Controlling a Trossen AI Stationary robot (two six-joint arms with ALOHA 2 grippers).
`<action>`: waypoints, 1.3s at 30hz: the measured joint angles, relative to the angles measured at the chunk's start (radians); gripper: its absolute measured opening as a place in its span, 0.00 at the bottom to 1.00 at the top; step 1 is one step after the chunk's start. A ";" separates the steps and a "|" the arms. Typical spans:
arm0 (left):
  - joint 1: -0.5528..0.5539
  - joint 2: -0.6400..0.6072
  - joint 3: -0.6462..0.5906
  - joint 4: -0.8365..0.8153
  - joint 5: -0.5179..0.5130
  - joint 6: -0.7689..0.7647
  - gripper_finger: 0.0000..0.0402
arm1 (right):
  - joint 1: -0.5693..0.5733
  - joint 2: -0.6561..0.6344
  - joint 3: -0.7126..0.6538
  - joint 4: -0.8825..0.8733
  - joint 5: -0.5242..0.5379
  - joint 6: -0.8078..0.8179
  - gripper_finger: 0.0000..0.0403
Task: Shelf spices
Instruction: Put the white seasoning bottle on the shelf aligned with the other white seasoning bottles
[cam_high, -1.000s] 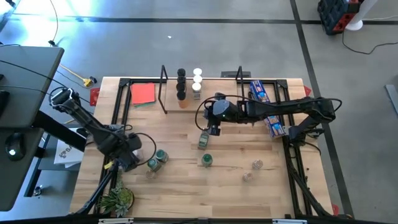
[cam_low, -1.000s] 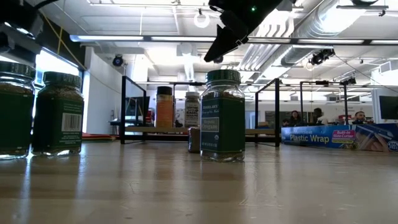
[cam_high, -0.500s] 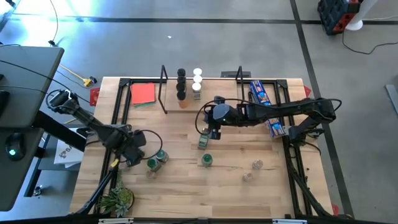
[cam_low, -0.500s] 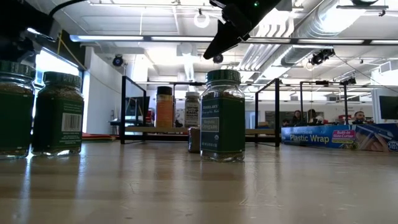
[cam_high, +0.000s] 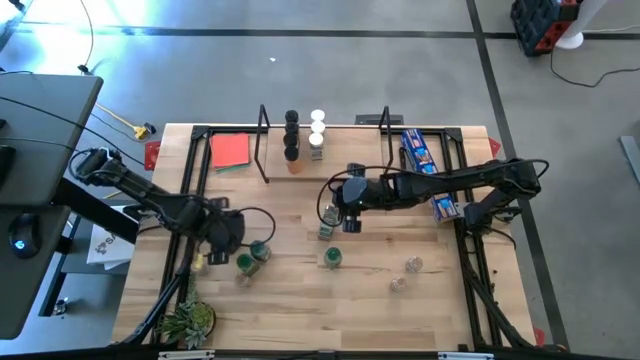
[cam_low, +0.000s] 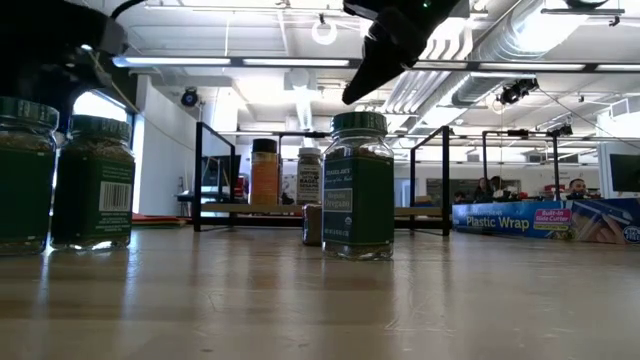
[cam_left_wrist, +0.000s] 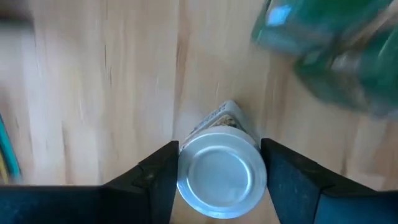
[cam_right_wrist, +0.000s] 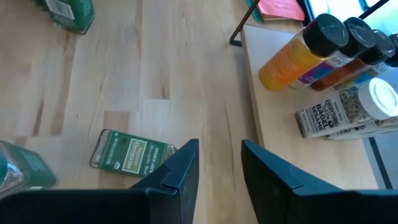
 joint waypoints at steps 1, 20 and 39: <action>0.010 0.001 -0.001 0.032 -0.013 0.059 0.49 | 0.001 0.000 0.000 -0.002 0.000 0.000 0.28; 0.401 0.235 0.087 0.535 0.014 0.907 0.50 | 0.006 -0.014 0.000 -0.173 0.000 0.106 0.28; 0.448 0.419 0.349 0.499 -0.005 0.976 0.70 | -0.010 0.011 0.000 -0.161 -0.072 0.098 0.28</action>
